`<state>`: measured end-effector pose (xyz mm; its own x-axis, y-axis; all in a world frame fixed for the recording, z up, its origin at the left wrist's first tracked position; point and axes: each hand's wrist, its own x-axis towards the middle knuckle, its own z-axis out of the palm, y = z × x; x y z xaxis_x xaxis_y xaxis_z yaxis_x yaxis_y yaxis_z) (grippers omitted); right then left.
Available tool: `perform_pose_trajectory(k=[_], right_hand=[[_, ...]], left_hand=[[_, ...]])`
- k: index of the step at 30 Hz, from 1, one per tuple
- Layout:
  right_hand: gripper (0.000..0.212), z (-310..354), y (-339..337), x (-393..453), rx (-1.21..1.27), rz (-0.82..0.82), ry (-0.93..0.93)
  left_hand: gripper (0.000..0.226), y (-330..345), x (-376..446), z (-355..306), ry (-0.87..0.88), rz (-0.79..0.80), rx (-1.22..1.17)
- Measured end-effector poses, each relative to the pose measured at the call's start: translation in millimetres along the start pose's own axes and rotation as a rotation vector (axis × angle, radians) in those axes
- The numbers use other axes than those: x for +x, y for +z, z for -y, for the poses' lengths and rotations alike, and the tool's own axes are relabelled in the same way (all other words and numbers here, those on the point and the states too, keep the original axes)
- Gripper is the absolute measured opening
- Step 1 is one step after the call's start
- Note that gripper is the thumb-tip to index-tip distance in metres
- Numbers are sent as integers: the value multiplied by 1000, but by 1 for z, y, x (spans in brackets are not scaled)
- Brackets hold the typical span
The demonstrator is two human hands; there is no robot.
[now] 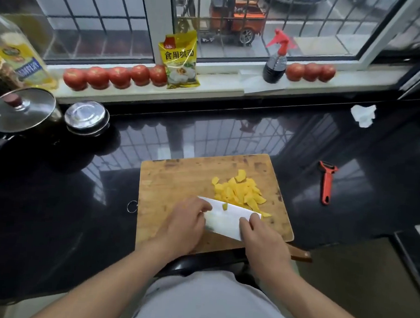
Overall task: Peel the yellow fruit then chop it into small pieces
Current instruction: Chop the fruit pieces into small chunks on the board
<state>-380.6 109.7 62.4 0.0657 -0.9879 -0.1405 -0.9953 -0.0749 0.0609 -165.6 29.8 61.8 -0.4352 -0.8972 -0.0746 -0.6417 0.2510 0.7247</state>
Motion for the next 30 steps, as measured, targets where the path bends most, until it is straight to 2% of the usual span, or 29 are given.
perform_pose_trajectory(k=[1,3,6,10,13,15,17,19,21,22,24,27,29,30], right_hand=[[65,-3,-1,-1,-4,13,10],[55,-9,-7,-1,-11,22,23],[42,-17,-11,2,-35,-8,35],[51,-23,-12,1,-20,-17,95],[53,-25,-16,-8,59,-17,133],[48,-19,-19,-16,150,23,197],[40,-6,-22,-21,294,43,217],[46,14,-24,-18,493,131,132],[47,44,-26,-4,641,177,46],[40,61,-24,7,690,185,24],[16,98,-18,34,833,210,113],[27,137,-5,68,774,82,207],[22,151,5,81,704,95,233],[35,156,14,85,644,120,183]], left_hand=[[31,11,10,-8,52,163,94],[31,28,27,-22,122,324,204],[46,43,52,-30,105,335,223],[48,48,83,-36,76,387,287],[54,35,88,-36,18,290,117],[53,11,81,-24,-55,120,-21],[49,-19,61,-2,-214,-84,-97],[48,-47,29,25,-398,-258,-115],[47,-66,-10,47,-562,-382,-112],[46,-71,-28,54,-629,-417,-109],[45,-75,-55,65,-717,-410,-113],[47,-76,-72,73,-738,-318,-101],[47,-80,-75,75,-731,-271,-65],[47,-82,-75,76,-723,-262,-43]])
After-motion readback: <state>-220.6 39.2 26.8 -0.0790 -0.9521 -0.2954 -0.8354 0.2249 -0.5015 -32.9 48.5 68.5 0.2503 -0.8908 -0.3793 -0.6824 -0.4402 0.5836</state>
